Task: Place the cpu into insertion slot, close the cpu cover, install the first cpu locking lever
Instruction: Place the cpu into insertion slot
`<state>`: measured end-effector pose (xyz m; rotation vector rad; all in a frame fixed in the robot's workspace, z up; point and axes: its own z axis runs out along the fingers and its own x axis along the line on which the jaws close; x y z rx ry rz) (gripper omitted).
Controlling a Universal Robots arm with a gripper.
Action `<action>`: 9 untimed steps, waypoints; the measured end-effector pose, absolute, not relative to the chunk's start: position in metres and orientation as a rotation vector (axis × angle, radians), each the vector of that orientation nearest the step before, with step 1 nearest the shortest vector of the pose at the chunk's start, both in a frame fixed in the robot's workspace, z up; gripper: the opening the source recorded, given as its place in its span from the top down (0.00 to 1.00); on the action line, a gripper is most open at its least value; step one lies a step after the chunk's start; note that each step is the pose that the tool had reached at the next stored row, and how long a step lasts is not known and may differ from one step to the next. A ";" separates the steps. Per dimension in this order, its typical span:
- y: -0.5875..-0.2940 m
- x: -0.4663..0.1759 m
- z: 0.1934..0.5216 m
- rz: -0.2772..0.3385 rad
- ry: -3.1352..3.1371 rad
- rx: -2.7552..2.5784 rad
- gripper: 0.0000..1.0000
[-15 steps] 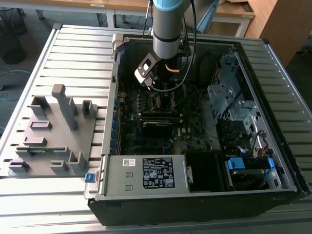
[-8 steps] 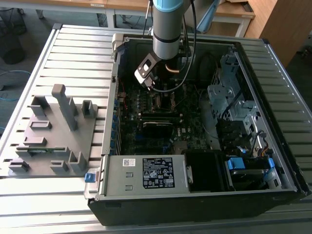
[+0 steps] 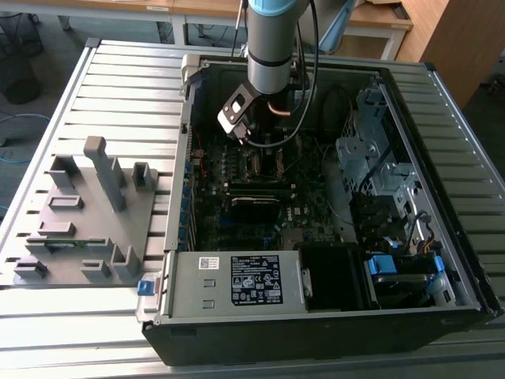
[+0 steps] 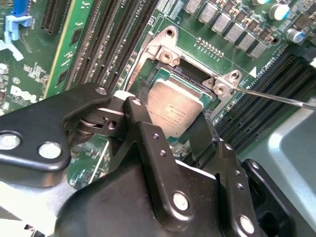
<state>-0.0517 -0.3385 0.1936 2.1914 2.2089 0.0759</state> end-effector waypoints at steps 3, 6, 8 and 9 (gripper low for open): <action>-0.339 -0.052 0.199 0.075 2.209 2.191 0.42; -0.339 -0.052 0.205 0.075 2.209 2.191 0.42; -0.339 -0.052 0.207 0.075 2.209 2.191 0.42; -0.339 -0.052 0.208 0.075 2.209 2.191 0.42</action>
